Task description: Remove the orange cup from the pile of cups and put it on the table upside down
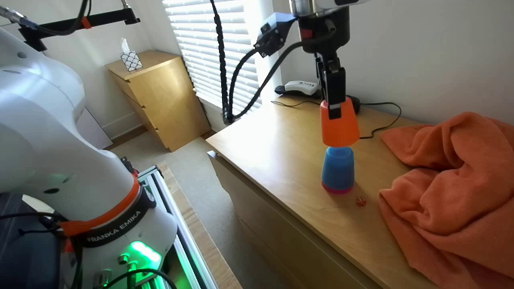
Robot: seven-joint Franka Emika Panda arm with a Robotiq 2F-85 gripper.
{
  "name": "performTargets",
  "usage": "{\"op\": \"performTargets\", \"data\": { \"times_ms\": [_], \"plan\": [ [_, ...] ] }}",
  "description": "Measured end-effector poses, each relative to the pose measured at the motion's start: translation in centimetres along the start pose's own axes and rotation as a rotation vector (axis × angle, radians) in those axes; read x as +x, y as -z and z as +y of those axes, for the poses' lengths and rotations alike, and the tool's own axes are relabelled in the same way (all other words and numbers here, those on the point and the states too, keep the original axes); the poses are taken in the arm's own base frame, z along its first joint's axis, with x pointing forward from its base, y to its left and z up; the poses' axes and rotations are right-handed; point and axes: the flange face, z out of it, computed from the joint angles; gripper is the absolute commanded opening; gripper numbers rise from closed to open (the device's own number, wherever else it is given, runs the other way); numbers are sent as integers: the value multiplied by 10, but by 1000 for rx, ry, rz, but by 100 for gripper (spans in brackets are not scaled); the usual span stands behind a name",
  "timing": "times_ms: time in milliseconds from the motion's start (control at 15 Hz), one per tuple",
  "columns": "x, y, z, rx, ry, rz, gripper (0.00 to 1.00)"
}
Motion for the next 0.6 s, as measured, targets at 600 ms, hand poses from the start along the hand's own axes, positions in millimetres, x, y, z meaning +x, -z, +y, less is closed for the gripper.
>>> {"op": "performTargets", "data": {
  "times_ms": [600],
  "plan": [
    [-37,18,-43,-10,162,-94,40]
  ]
}}
